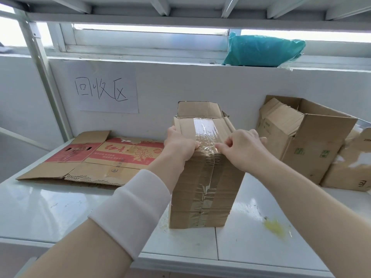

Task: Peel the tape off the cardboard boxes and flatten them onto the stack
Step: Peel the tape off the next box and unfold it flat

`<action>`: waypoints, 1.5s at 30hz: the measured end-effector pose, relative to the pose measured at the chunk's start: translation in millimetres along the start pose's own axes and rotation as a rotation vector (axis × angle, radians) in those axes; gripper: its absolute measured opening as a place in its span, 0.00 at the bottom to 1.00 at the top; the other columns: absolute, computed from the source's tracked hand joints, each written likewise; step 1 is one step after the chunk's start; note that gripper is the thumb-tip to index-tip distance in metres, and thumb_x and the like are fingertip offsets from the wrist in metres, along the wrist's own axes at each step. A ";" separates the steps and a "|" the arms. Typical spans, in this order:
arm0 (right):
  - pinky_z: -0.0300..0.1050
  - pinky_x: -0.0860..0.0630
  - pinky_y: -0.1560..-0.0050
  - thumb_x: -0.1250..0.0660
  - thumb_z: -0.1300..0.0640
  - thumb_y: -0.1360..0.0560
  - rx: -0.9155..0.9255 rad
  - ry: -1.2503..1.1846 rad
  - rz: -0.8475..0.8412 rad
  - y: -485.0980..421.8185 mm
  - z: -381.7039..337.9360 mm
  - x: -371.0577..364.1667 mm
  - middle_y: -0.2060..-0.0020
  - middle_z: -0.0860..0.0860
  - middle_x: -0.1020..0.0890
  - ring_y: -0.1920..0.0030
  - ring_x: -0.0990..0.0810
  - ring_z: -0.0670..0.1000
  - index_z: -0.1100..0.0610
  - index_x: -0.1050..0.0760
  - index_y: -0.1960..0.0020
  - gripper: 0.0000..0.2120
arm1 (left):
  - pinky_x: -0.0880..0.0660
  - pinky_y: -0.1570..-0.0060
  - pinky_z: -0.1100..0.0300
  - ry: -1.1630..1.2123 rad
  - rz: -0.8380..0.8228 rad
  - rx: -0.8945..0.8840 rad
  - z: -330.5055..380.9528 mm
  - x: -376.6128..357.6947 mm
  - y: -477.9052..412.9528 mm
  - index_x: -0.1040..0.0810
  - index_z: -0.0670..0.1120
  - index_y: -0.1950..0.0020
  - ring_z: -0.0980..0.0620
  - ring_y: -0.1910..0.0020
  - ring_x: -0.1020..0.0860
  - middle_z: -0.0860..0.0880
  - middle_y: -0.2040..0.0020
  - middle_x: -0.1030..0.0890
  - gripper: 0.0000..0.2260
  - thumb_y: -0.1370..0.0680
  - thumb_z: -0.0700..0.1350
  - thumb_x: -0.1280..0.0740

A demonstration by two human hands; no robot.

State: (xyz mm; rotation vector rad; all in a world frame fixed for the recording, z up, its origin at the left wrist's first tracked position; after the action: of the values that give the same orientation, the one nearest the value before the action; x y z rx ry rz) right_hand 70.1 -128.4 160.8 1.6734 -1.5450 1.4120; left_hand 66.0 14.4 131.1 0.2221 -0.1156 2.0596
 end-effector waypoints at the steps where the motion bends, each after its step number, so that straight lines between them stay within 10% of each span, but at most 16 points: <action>1: 0.49 0.42 0.46 0.39 0.48 0.23 0.023 -0.056 0.046 2.8 0.1 -2.8 0.66 0.53 0.25 0.47 0.33 0.55 0.60 0.28 0.68 0.21 | 0.30 0.36 0.49 0.006 0.006 0.003 -1.1 1.0 -0.8 0.44 0.46 0.27 0.44 0.38 0.28 0.42 0.36 0.28 0.34 0.27 0.39 0.30; 9: 0.44 0.43 0.49 0.37 0.44 0.26 0.061 -0.324 0.107 10.5 7.0 7.6 0.62 0.43 0.21 0.54 0.28 0.46 0.49 0.31 0.56 0.09 | 0.29 0.38 0.52 0.040 0.003 0.020 -0.8 -0.4 -0.8 0.43 0.47 0.28 0.44 0.39 0.28 0.44 0.36 0.28 0.33 0.28 0.38 0.29; 15: 0.48 0.43 0.47 0.35 0.46 0.26 0.054 0.015 0.049 3.3 -3.6 8.3 0.58 0.49 0.19 0.50 0.24 0.52 0.51 0.23 0.58 0.10 | 0.30 0.36 0.49 0.011 0.002 0.007 -0.8 -1.9 0.1 0.43 0.47 0.27 0.44 0.38 0.28 0.44 0.36 0.28 0.34 0.28 0.39 0.29; 26: 0.49 0.29 0.49 0.32 0.51 0.30 0.439 -0.661 0.432 38.7 12.5 -15.0 0.63 0.39 0.22 0.57 0.26 0.44 0.49 0.25 0.63 0.05 | 0.32 0.34 0.50 0.005 0.035 -0.012 -5.6 4.9 -7.3 0.45 0.47 0.26 0.44 0.35 0.30 0.44 0.33 0.31 0.35 0.27 0.39 0.30; 31: 0.37 0.36 0.51 0.34 0.55 0.28 0.678 -0.333 0.691 49.0 21.0 -19.8 0.64 0.49 0.20 0.58 0.30 0.47 0.59 0.24 0.60 0.07 | 0.49 0.25 0.51 -0.230 0.019 -0.454 7.1 2.8 13.3 0.31 0.51 0.32 0.50 0.24 0.47 0.49 0.24 0.43 0.19 0.23 0.40 0.35; 34: 0.33 0.32 0.51 0.36 0.58 0.26 0.763 -0.347 0.628 48.7 26.8 -26.5 0.59 0.49 0.25 0.58 0.29 0.48 0.58 0.29 0.52 0.05 | 0.57 0.25 0.55 -0.289 -0.238 -0.703 6.4 9.9 24.7 0.20 0.51 0.46 0.64 0.26 0.47 0.59 0.28 0.35 0.09 0.21 0.45 0.38; 39: 0.28 0.31 0.58 0.35 0.58 0.28 0.725 -0.465 0.556 51.9 32.6 -44.9 0.58 0.45 0.31 0.61 0.31 0.43 0.57 0.31 0.50 0.09 | 0.45 0.34 0.75 -0.355 -0.391 -0.834 -1.5 27.6 25.7 0.18 0.51 0.50 0.66 0.33 0.34 0.59 0.40 0.21 0.08 0.28 0.48 0.30; 45: 0.28 0.32 0.62 0.35 0.58 0.28 0.651 -0.541 0.541 51.9 30.1 -62.0 0.62 0.46 0.31 0.64 0.32 0.44 0.57 0.31 0.55 0.06 | 0.29 0.40 0.61 -0.166 -0.239 -0.744 -8.1 17.4 31.3 0.20 0.43 0.62 0.59 0.45 0.22 0.56 0.52 0.16 0.04 0.28 0.42 0.29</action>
State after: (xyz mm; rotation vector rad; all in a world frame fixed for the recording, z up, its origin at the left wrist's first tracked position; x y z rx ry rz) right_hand 43.3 -140.1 79.6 2.2617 -2.0982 2.0128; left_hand 29.6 15.9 127.1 -0.0571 -0.8910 1.6331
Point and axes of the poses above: each hand's wrist, its own y-axis away from the middle knuckle, its own x-axis out of the back of the hand, z = x × y, the point moved 3 cm from there along -y, towards the middle knuckle
